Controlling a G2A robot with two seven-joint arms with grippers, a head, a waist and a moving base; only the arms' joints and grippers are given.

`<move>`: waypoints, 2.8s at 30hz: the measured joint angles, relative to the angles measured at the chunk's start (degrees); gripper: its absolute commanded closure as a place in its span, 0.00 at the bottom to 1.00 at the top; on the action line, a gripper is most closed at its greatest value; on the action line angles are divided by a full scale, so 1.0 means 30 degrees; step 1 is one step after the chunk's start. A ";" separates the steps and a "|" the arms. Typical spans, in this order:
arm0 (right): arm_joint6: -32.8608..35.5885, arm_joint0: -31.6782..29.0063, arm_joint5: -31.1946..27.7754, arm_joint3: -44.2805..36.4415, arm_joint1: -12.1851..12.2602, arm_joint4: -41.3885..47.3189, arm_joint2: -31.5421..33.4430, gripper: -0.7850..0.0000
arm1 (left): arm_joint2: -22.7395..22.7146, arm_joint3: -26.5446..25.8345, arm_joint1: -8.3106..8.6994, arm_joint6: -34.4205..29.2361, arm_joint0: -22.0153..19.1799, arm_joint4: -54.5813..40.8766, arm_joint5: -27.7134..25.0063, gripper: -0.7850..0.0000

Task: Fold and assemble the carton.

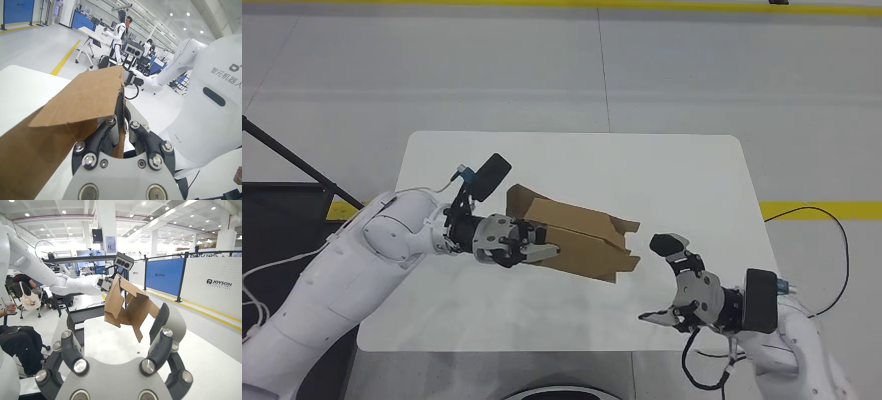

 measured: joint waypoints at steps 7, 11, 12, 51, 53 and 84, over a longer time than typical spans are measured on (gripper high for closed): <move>-0.0357 -0.0076 0.0000 0.0055 0.0025 -0.0358 0.0014 0.00 | -0.0071 0.0015 -0.0007 0.0000 -0.0005 0.0423 0.0000 1.00; -0.0358 -0.0076 0.0000 0.0054 0.0025 -0.0361 0.0014 0.00 | -0.0069 0.0015 -0.0007 0.0001 -0.0006 0.0420 0.0000 1.00; -0.0359 -0.0076 0.0000 0.0054 0.0025 -0.0361 0.0014 0.00 | -0.0069 0.0015 -0.0007 0.0001 -0.0006 0.0420 0.0000 1.00; -0.6703 -0.1721 0.6212 -0.1610 -0.0079 -1.2277 0.0126 0.00 | 0.1829 0.1727 -0.0178 0.0001 -0.1110 -0.3169 0.0000 1.00; -0.7209 -0.1931 0.6977 -0.1584 -0.0092 -1.2585 0.0083 0.00 | 0.1966 0.1856 -0.0107 0.0001 -0.1197 -0.3409 0.0000 1.00; -0.4125 -0.1123 1.0665 -0.1028 -0.0621 -0.6284 -0.0308 0.00 | 0.3928 0.1363 0.0626 -0.0002 -0.2281 -0.4111 0.0000 1.00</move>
